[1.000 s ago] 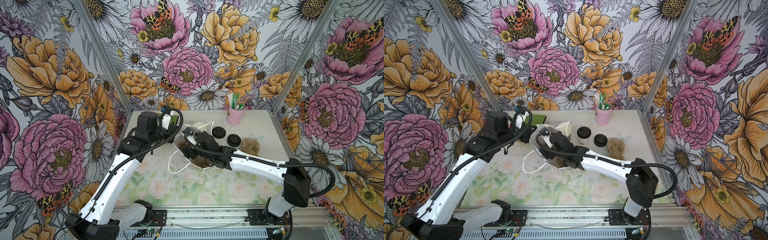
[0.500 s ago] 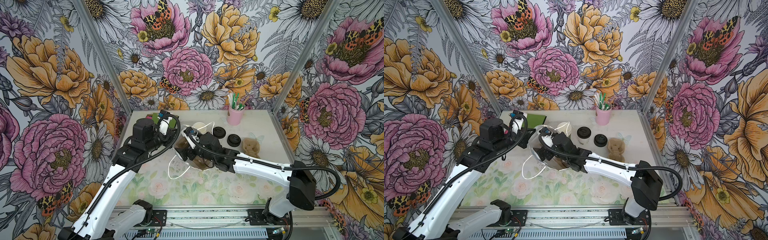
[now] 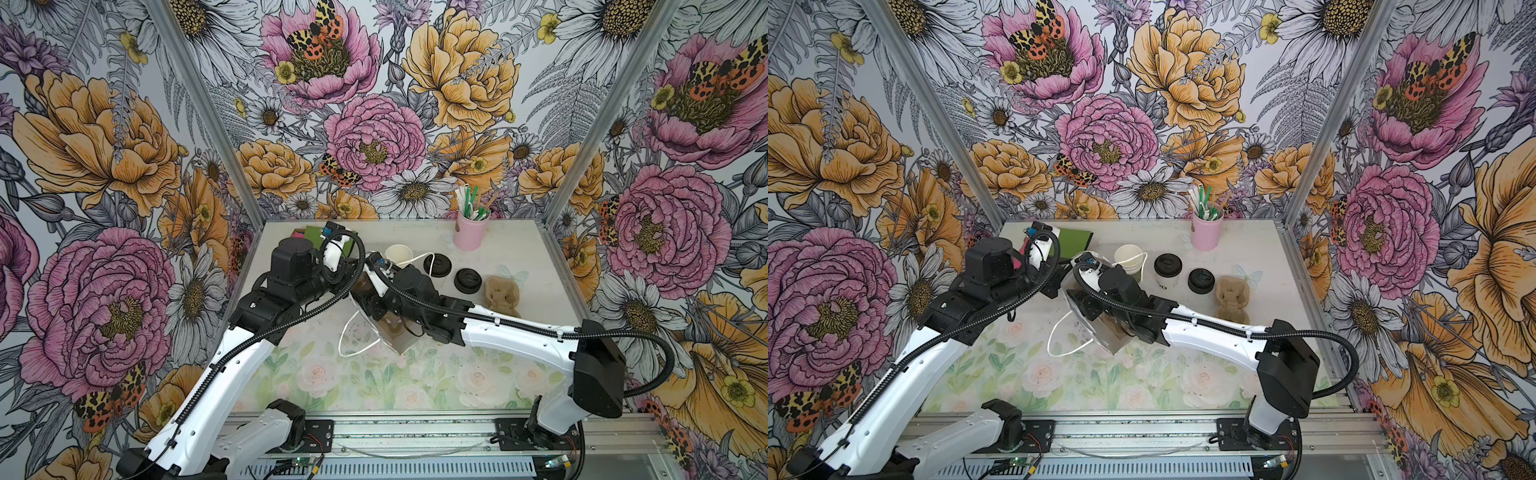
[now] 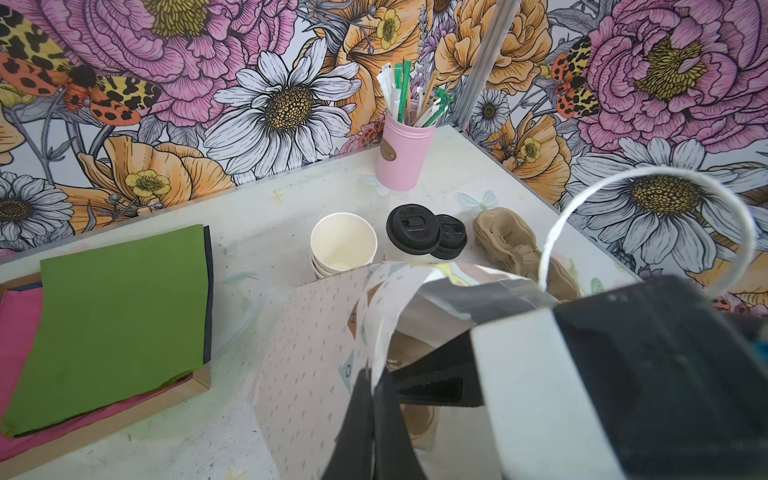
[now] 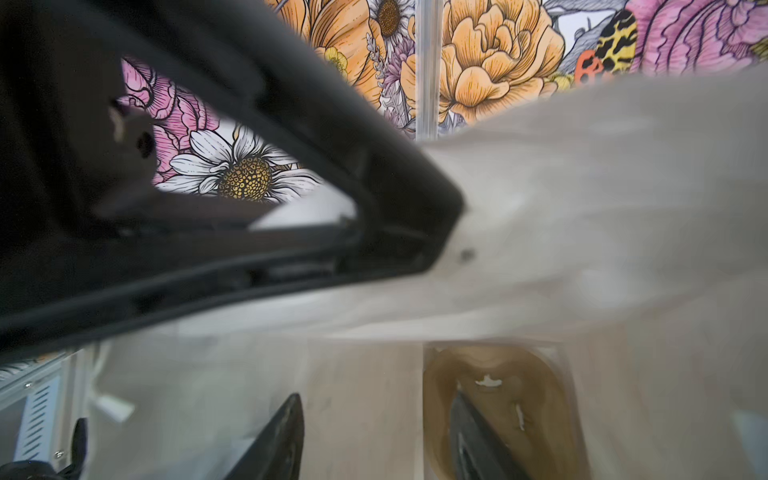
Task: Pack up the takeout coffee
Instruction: 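Open the right gripper and raise it out of the bag, then withdraw the right gripper from the bag toward the remaining carrier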
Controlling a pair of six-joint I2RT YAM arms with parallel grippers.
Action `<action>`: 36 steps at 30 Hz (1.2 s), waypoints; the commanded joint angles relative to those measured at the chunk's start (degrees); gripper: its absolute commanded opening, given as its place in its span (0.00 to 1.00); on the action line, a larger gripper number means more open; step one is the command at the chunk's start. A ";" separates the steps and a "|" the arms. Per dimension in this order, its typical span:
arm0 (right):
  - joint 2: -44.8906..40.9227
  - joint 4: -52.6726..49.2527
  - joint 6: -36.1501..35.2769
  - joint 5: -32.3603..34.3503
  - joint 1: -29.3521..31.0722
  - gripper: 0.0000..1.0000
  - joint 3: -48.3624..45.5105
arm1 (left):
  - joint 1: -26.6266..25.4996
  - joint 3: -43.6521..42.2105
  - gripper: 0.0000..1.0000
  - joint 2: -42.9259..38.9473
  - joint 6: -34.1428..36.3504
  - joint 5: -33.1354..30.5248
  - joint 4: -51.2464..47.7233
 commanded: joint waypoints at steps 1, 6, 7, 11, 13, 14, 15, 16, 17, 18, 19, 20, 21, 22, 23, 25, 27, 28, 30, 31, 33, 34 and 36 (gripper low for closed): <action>2.02 -3.87 0.20 3.40 0.54 0.48 3.76 | -1.18 0.19 0.00 0.16 0.30 -2.51 2.05; 2.17 -4.30 0.14 4.53 1.02 0.36 4.72 | -1.97 0.04 0.00 0.01 0.53 -3.84 2.06; 1.89 -4.30 0.10 4.64 1.13 0.35 4.65 | -2.09 0.02 0.00 -0.15 0.61 -4.15 2.04; -0.43 -4.48 -1.41 4.80 2.07 0.34 3.94 | -2.23 -0.46 0.00 -0.96 1.05 -5.21 2.08; -2.16 -4.44 -2.31 4.64 2.79 0.36 3.02 | -2.23 -0.71 0.00 -1.32 1.28 -5.54 2.14; -3.05 -4.31 -2.81 5.01 3.14 0.39 2.49 | -2.23 -0.90 0.00 -1.55 1.33 -5.65 2.36; -3.82 -4.18 -3.45 5.56 3.55 0.42 1.99 | -2.27 -1.12 0.00 -1.76 1.36 -5.70 2.58; -4.69 -4.06 -4.12 6.42 4.12 0.44 1.44 | -2.23 -1.39 0.00 -2.05 1.46 -5.69 2.84; -5.47 -3.96 -4.73 7.16 4.47 0.46 0.87 | -2.23 -1.68 0.00 -2.34 1.59 -5.68 3.17; -6.01 -3.78 -5.28 7.94 4.91 0.48 0.49 | -2.23 -1.84 0.00 -2.55 1.68 -5.70 3.36; -6.66 -3.48 -5.74 8.88 5.30 0.50 0.04 | -2.23 -2.14 0.00 -2.68 1.85 -5.86 3.50; -7.25 -3.03 -5.86 9.49 5.63 0.52 -0.53 | -2.23 -2.24 0.00 -2.80 1.97 -5.86 3.74; -7.73 -2.57 -6.01 9.66 5.80 0.54 -0.97 | -2.23 -2.28 0.00 -2.87 2.07 -5.94 3.83; -8.19 -1.95 -6.15 9.71 5.96 0.56 -1.61 | -2.22 -2.42 0.00 -2.95 2.18 -5.97 3.91; -8.73 -1.34 -6.09 9.71 6.12 0.57 -2.26 | -2.23 -2.39 0.00 -3.00 2.30 -6.03 4.00; -9.84 0.47 -6.10 9.49 6.50 0.58 -3.48 | -2.15 -2.44 0.00 -3.05 2.39 -6.25 4.00; -10.90 2.27 -6.34 9.39 6.74 0.61 -4.96 | -2.05 -2.62 0.00 -3.13 2.47 -6.53 4.10; -11.47 2.75 -6.48 9.53 6.78 0.62 -5.41 | -1.96 -2.74 0.00 -3.05 2.38 -6.67 4.09; -12.52 2.92 -6.82 9.89 6.96 0.64 -5.72 | -1.65 -2.79 0.00 -2.97 1.91 -6.91 4.10; -13.12 3.16 -7.04 10.06 6.96 0.66 -5.92 | -1.41 -2.86 0.00 -2.82 1.63 -6.74 4.10; -14.62 4.26 -7.22 10.48 7.05 0.68 -6.74 | -1.02 -2.84 0.00 -2.58 0.72 -6.79 4.02; -15.53 5.16 -7.29 10.73 7.09 0.70 -7.31 | -0.63 -2.82 0.00 -2.35 0.18 -6.75 4.01; -17.18 5.95 -7.55 11.51 7.07 0.73 -7.76 | 0.51 -2.76 0.00 -1.70 -1.43 -6.60 3.84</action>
